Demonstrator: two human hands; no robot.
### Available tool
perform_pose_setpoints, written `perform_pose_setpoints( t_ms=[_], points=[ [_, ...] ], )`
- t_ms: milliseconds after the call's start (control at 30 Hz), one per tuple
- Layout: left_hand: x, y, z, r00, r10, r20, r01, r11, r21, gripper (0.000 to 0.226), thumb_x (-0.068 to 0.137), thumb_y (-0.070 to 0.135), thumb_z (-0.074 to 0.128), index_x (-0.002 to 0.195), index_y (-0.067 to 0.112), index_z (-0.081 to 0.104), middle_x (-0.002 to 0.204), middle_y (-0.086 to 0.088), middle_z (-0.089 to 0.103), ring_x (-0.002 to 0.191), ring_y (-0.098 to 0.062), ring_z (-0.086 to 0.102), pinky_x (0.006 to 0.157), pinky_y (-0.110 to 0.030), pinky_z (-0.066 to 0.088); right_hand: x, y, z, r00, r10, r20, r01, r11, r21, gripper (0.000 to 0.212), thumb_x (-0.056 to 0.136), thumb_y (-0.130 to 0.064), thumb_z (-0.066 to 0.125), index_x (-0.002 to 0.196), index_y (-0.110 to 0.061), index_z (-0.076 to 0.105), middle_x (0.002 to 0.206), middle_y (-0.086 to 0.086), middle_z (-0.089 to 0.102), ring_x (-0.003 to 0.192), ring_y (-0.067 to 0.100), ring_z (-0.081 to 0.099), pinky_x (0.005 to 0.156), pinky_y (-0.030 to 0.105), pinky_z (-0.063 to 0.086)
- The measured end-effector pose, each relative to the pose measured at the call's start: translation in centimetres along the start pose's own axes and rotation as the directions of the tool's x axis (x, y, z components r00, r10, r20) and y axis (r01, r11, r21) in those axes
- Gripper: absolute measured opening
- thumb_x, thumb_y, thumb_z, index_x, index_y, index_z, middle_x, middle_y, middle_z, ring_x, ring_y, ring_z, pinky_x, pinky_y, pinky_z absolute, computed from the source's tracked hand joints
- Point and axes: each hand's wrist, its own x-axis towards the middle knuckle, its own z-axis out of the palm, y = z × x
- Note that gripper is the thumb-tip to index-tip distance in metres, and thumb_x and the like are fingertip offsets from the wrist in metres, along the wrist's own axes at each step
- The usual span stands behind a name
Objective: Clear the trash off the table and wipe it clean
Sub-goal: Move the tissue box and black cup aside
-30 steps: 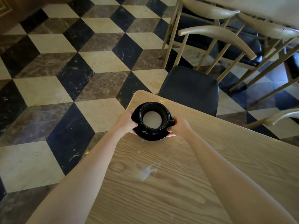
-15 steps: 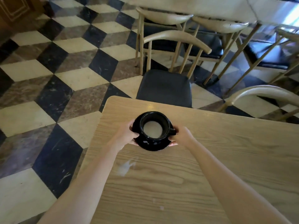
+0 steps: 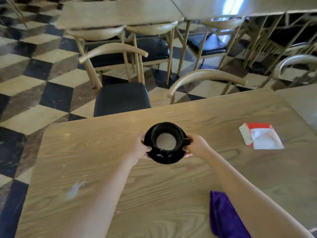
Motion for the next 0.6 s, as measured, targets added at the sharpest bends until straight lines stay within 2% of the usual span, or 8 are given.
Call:
perform_pose_setpoints(
  t_ms=[133,333,433,533,600],
  points=[
    [-0.5,1.8,7.7,0.996,0.026,0.085,-0.03,0.998,0.047,0.072,0.083,-0.02,0.045,0.143,0.017,0.032,0.113,-0.012,0.053,0.099,-0.042,0.061,0.072,-0.049,0.053,-2.3,3.8,-6.3,0.996,0.008,-0.092,-0.008,1.0,0.004,0.043,0.074,0.013,0.048,0.109,-0.005,0.064,0.083,0.01,0.067,0.066,0.024,0.069,0.065,0.034,0.061],
    [-0.9,2.9,17.9,0.983,0.047,0.175,-0.065,0.993,0.102,0.071,0.082,-0.022,0.039,0.142,0.015,0.032,0.136,-0.023,0.047,0.109,-0.048,0.056,0.072,-0.051,0.052,-5.7,9.4,-14.1,0.977,0.019,-0.212,-0.01,0.999,0.042,0.043,0.072,0.015,0.049,0.106,-0.006,0.065,0.084,0.01,0.065,0.072,0.029,0.07,0.064,0.037,0.061],
    [-0.8,2.6,22.6,0.982,0.036,0.185,-0.06,0.99,0.127,0.072,0.082,-0.023,0.038,0.142,0.017,0.033,0.13,-0.019,0.051,0.106,-0.045,0.058,0.071,-0.051,0.052,-7.2,12.3,-17.2,0.965,0.061,-0.255,-0.032,0.992,0.12,0.043,0.072,0.017,0.047,0.107,0.0,0.064,0.077,0.008,0.062,0.061,0.023,0.066,0.054,0.029,0.06],
    [-0.7,1.6,26.9,0.982,0.011,0.188,-0.042,0.986,0.16,0.073,0.083,-0.021,0.04,0.144,0.019,0.032,0.125,-0.013,0.053,0.105,-0.04,0.059,0.073,-0.051,0.053,-8.3,15.2,-19.8,0.948,0.093,-0.304,-0.054,0.989,0.137,0.049,0.071,0.018,0.046,0.11,-0.005,0.065,0.075,0.006,0.06,0.052,0.016,0.062,0.048,0.025,0.057],
    [-0.5,0.9,29.4,0.981,-0.009,0.192,-0.023,0.986,0.164,0.072,0.083,-0.021,0.04,0.142,0.021,0.037,0.113,-0.009,0.055,0.099,-0.037,0.06,0.074,-0.053,0.054,-9.0,17.1,-21.3,0.94,0.118,-0.32,-0.075,0.987,0.141,0.055,0.07,0.018,0.046,0.114,-0.008,0.064,0.073,0.005,0.059,0.044,0.011,0.061,0.044,0.022,0.054]
  ],
)
